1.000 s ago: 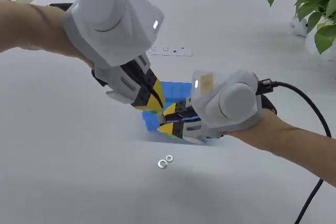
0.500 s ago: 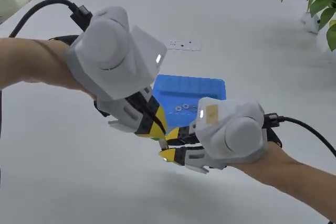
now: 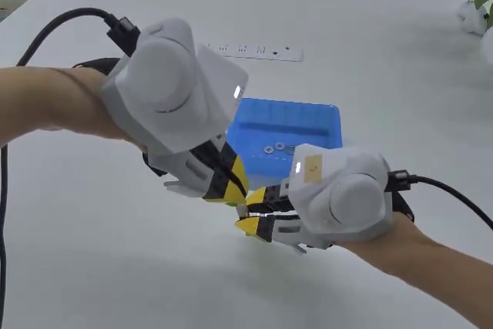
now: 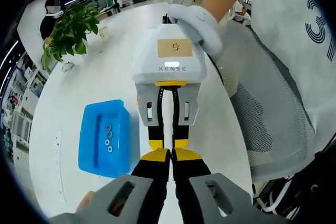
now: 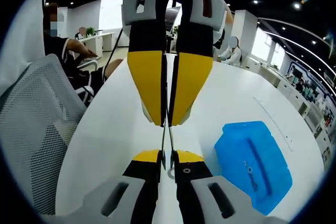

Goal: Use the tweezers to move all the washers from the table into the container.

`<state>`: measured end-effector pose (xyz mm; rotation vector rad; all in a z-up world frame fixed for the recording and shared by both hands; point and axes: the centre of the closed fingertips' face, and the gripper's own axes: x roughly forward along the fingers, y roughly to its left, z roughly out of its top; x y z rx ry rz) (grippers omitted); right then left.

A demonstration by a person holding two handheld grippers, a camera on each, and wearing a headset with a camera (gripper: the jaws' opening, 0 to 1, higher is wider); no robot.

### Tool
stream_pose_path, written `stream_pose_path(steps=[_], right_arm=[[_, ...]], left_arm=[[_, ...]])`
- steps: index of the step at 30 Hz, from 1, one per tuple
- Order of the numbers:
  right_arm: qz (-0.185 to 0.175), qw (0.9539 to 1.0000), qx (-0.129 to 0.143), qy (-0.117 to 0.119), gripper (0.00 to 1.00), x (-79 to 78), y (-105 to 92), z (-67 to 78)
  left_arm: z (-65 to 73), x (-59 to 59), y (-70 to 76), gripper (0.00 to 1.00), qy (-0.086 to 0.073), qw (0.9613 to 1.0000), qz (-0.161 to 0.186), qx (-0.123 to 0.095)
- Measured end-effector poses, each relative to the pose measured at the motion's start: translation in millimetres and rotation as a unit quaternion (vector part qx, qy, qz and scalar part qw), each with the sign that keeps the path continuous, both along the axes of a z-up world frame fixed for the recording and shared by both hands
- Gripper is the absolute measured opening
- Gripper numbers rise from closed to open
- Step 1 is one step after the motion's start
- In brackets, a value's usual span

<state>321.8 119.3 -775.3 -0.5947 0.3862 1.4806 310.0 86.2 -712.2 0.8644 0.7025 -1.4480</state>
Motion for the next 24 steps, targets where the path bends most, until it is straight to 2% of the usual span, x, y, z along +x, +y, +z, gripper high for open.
stream_pose_path(steps=[8, 20, 24], right_arm=[[-0.004, 0.9999, 0.002, 0.013, 0.11, 1.7, -1.1, -4.7], [-0.006, 0.9999, 0.004, 0.011, 0.11, 4.4, -1.1, -6.5], [-0.005, 0.9999, 0.003, 0.013, 0.11, 4.4, -1.4, -8.3]], left_arm=[[-4.5, 3.2, -0.3, 0.06, 0.008, 0.9999, 0.006, -0.002], [-6.6, 6.0, -0.1, 0.06, 0.003, 1.0, 0.006, -0.002], [-8.9, 7.5, 0.3, 0.06, 0.008, 0.9999, 0.01, -0.001]])
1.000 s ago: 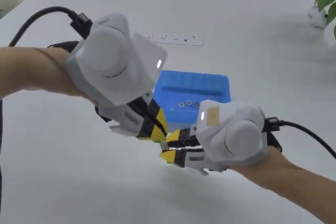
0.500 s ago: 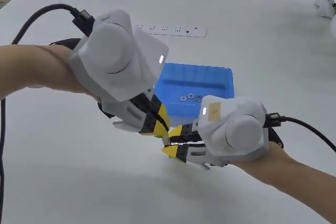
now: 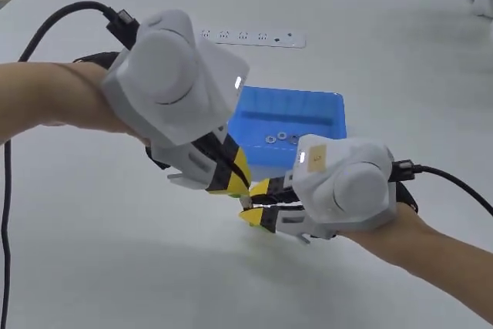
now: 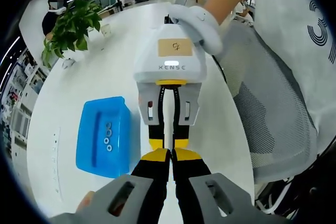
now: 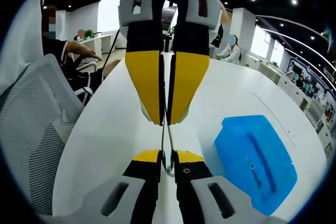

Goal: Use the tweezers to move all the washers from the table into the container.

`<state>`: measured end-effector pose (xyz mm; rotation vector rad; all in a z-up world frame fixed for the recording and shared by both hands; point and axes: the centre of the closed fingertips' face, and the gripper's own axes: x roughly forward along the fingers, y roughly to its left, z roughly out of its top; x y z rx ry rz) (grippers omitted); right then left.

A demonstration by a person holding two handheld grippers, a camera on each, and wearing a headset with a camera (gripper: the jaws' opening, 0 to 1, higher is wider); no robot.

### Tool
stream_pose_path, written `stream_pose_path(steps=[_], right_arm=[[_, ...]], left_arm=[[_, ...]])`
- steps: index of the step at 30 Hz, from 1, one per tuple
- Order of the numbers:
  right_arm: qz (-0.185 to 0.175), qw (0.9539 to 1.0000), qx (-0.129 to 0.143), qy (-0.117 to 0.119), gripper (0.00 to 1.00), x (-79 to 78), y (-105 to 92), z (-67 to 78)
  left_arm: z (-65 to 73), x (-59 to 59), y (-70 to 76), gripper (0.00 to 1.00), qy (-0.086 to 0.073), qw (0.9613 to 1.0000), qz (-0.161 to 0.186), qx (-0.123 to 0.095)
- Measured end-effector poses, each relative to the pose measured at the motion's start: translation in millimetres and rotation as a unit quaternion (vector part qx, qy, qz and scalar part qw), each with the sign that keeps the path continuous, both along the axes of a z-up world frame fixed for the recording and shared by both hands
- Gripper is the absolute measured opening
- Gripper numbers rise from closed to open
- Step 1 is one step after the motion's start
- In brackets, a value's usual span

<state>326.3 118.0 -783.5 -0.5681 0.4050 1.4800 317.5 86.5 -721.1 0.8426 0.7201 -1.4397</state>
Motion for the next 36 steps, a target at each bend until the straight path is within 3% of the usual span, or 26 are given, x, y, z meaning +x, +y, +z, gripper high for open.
stream_pose_path(steps=[5, 13, 19, 24, 28, 36], right_arm=[[-0.005, 1.0, 0.002, 0.006, 0.11, -0.3, -0.9, -1.0], [0.019, 0.9996, -0.016, -0.01, 0.16, -6.2, -5.5, -4.1], [0.005, 1.0, 0.0, 0.003, 0.16, -0.8, -3.9, 3.1], [0.007, 1.0, -0.004, 0.0, 0.11, -1.3, -2.6, 1.3], [-0.001, 1.0, 0.0, 0.008, 0.1, 0.6, -1.8, 1.3], [-0.002, 1.0, -0.005, 0.0, 0.1, -1.3, -0.9, 1.3]], left_arm=[[-0.2, 0.6, -1.6, 0.06, 0.006, 1.0, 0.002, -0.003], [-2.6, -0.8, -9.0, 0.06, 0.012, 0.9999, -0.006, -0.007], [-3.0, 0.0, -10.8, 0.06, 0.014, 0.9999, -0.008, -0.006], [-4.0, 2.0, -10.5, 0.06, 0.014, 0.9999, -0.007, -0.006], [-5.3, 3.2, -9.1, 0.06, 0.016, 0.9999, -0.004, -0.005], [-6.3, 2.3, -7.4, 0.06, 0.02, 0.9998, -0.003, -0.003]])
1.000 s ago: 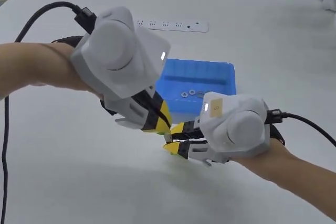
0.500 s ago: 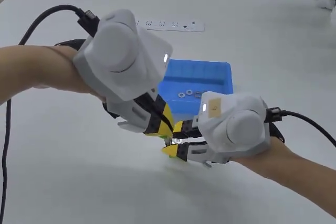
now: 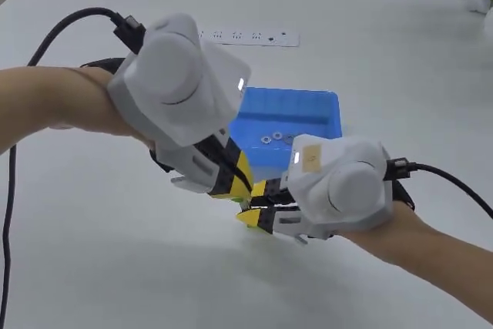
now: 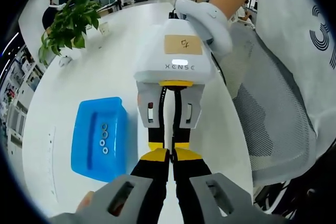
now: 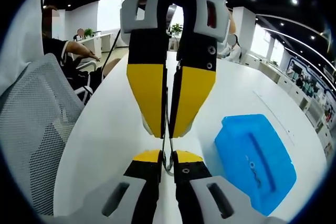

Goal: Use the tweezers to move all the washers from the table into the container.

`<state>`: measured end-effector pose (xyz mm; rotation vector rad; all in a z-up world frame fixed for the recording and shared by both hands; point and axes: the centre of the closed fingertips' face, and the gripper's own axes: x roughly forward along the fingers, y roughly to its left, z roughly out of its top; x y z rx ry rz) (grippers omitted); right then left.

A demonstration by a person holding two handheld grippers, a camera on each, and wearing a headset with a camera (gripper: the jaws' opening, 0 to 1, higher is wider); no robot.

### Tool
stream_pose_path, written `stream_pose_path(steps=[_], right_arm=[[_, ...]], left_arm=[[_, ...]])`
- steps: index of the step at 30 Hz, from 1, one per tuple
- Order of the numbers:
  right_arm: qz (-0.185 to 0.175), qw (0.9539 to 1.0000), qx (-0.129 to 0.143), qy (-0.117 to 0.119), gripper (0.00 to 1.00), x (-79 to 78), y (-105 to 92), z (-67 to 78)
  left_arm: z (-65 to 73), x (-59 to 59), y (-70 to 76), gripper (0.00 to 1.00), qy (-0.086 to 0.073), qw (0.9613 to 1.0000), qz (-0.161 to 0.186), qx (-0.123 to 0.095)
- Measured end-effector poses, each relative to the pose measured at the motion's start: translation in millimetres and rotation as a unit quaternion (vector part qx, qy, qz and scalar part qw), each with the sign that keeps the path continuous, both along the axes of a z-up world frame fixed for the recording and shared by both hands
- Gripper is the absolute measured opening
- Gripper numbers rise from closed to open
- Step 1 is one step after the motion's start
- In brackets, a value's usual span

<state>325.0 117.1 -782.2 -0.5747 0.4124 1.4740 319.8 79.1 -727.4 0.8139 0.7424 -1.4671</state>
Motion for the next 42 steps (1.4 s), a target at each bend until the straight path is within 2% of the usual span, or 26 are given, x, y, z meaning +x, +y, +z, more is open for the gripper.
stream_pose_path(steps=[4, 8, 13, 21, 28, 32, 38, 39, 42], right_arm=[[0.004, 1.0, -0.004, 0.003, 0.1, -4.3, -0.1, 1.0], [0.006, 1.0, -0.003, 0.0, 0.1, -9.2, -0.6, 7.1], [0.008, 0.9999, 0.005, -0.01, 0.1, -8.8, 2.1, 20.8], [0.004, 0.9991, 0.016, -0.038, 0.1, 3.9, 2.2, 50.8], [-0.005, 0.9972, 0.02, -0.072, 0.1, 24.9, 0.9, 72.7], [-0.014, 0.9963, 0.025, -0.081, 0.1, 36.0, -0.1, 82.0], [-0.029, 0.9944, 0.03, -0.097, 0.1, 59.6, -2.7, 94.5], [-0.032, 0.9942, 0.031, -0.098, 0.1, 64.7, -3.3, 95.9], [-0.039, 0.9936, 0.033, -0.1, 0.1, 76.0, -3.9, 97.8]], left_arm=[[0.8, -2.4, 1.0, 0.06, 0.004, 1.0, -0.001, 0.001], [7.6, -8.4, 1.9, 0.06, 0.003, 1.0, -0.006, -0.002], [21.6, -9.9, 3.7, 0.06, -0.008, 0.9999, -0.015, 0.0], [51.4, -2.4, 4.7, 0.06, -0.035, 0.9992, -0.02, -0.006], [73.1, 13.5, 2.0, 0.06, -0.061, 0.9976, -0.031, -0.004], [81.8, 23.0, 0.9, 0.06, -0.07, 0.9968, -0.037, -0.004], [93.2, 43.3, -1.8, 0.06, -0.084, 0.9956, -0.042, -0.006], [91.6, 53.9, 0.0, 0.06, -0.085, 0.9955, -0.041, -0.007], [92.9, 64.7, -0.4, 0.06, -0.09, 0.995, -0.042, -0.006]])
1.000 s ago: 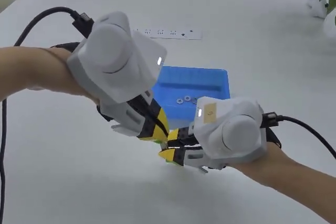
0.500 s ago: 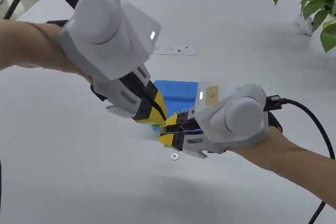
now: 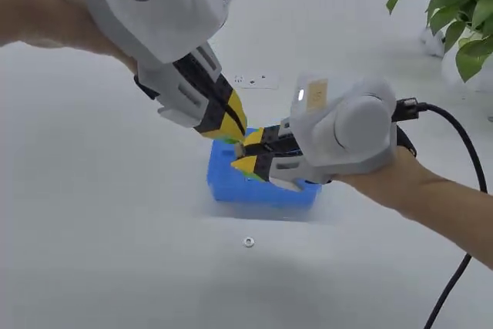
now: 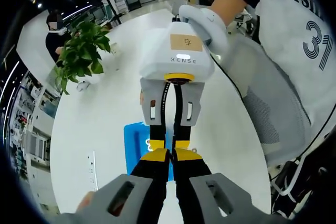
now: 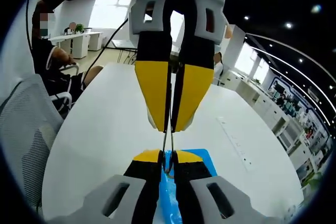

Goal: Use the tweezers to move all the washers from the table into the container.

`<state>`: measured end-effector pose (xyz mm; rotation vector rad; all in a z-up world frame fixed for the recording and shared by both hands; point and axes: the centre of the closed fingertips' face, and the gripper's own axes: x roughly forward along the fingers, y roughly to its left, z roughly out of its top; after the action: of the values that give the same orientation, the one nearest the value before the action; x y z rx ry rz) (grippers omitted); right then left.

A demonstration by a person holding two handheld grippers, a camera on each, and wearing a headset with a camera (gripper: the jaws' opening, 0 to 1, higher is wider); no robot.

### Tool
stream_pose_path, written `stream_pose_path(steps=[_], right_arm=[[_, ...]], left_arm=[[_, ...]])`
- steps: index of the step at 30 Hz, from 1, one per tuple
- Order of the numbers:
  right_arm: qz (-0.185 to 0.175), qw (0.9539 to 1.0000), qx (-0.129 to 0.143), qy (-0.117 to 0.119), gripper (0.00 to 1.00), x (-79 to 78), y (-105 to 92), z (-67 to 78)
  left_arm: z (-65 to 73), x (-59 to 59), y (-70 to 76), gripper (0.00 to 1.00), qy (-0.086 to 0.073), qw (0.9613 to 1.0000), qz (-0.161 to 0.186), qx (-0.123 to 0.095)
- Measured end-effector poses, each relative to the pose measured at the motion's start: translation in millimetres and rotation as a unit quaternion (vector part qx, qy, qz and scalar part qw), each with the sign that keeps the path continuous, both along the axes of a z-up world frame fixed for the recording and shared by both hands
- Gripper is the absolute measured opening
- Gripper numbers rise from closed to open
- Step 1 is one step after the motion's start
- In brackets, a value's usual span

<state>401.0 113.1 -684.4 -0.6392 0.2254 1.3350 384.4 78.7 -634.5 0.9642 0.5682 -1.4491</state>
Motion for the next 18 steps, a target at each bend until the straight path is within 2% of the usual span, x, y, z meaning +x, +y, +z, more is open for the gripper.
stream_pose_path(steps=[2, 8, 15, 17, 18], right_arm=[[-0.003, 1.0, 0.001, -0.001, 0.1, 7.2, -0.3, -0.3], [-0.008, 1.0, 0.0, -0.001, 0.1, 21.3, -0.6, -7.6], [-0.01, 0.9999, 0.0, 0.008, 0.1, 34.8, 0.8, -22.0], [-0.011, 0.9999, -0.002, 0.012, 0.1, 39.3, 2.0, -28.6], [-0.012, 0.9998, -0.003, 0.016, 0.1, 41.9, 2.6, -33.0]], left_arm=[[-0.8, 10.9, 1.0, 0.06, -0.002, 1.0, 0.0, 0.0], [-9.6, 25.2, 1.4, 0.06, -0.003, 1.0, -0.002, 0.001], [-23.5, 38.0, 2.5, 0.06, 0.007, 1.0, 0.002, 0.003], [-26.3, 34.1, 1.6, 0.06, 0.011, 0.9999, 0.003, 0.004], [-31.1, 36.2, 2.1, 0.06, 0.014, 0.9999, 0.004, 0.005]])
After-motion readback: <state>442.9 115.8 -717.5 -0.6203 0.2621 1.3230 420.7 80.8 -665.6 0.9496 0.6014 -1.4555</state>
